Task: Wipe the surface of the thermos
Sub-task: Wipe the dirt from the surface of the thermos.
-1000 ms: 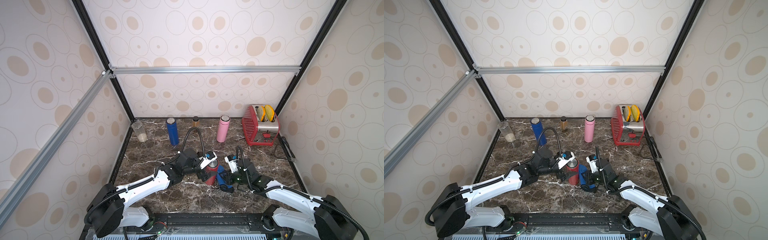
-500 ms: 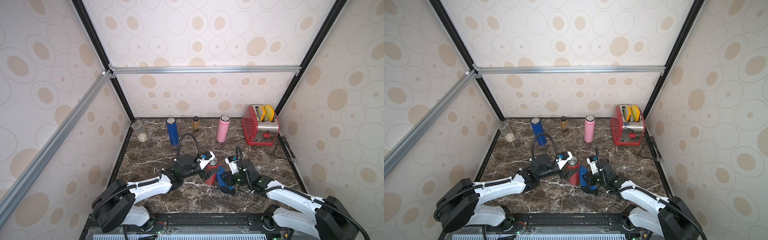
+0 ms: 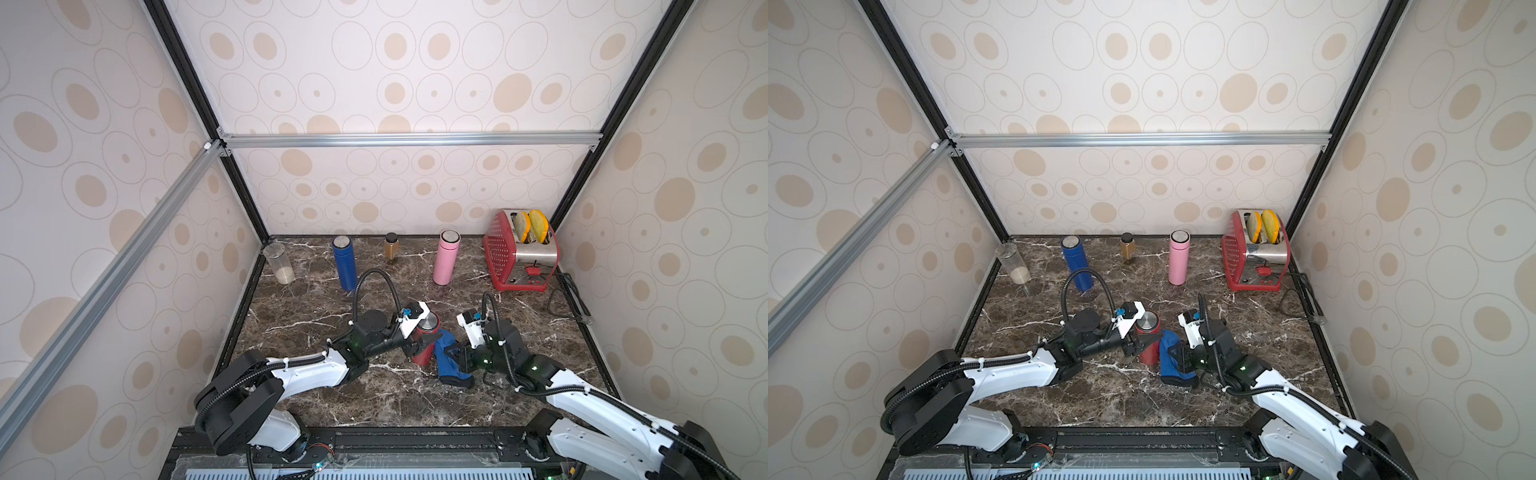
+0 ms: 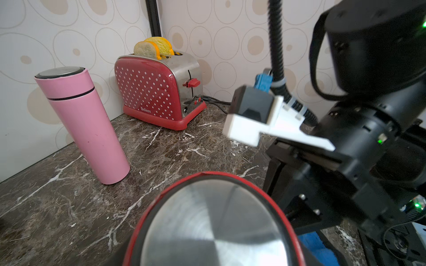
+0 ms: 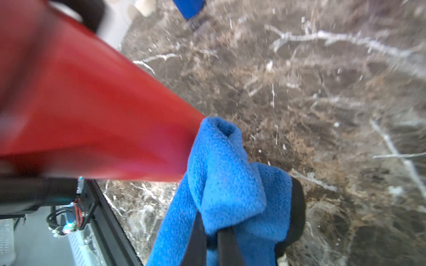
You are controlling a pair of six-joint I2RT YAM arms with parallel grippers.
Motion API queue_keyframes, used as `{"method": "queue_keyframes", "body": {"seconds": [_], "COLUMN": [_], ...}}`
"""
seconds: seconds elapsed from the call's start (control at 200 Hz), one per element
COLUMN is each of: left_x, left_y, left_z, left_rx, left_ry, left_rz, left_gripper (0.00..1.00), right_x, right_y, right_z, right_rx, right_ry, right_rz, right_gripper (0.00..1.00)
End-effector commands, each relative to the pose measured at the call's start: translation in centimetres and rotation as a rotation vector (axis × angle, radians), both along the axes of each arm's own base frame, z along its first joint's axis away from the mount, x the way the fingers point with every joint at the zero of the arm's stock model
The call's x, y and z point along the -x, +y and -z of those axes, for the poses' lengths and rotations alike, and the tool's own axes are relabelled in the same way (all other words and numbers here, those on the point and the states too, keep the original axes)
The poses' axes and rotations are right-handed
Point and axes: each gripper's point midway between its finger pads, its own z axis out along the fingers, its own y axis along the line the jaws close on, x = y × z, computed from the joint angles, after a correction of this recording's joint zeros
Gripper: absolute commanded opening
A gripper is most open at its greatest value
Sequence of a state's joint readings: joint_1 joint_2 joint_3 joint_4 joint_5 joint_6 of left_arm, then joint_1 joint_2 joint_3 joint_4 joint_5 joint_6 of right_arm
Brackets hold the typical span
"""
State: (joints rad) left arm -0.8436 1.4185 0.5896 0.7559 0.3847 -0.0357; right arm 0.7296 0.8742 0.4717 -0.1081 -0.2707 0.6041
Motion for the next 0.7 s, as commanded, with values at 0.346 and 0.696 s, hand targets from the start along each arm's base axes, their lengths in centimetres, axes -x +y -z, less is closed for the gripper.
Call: {"method": "queue_keyframes", "body": {"seconds": [0.346, 0.696], "left_x": [0.3, 1.1], "left_y": [-0.8, -0.8], "left_z": [0.3, -0.4], "left_rx": [-0.062, -0.077], "left_ry": [0.035, 0.009], "left_rz": [0.039, 0.08], "left_gripper": [0.0, 0.0], "right_x": [1.4, -1.7], "right_y": [1.0, 5.1], "right_z": [-13.1, -10.4], "right_rx": [-0.112, 0.007], "right_ry": [-0.198, -0.141], "right_rz": [-0.1, -0.102], "right_gripper": [0.0, 0.0]}}
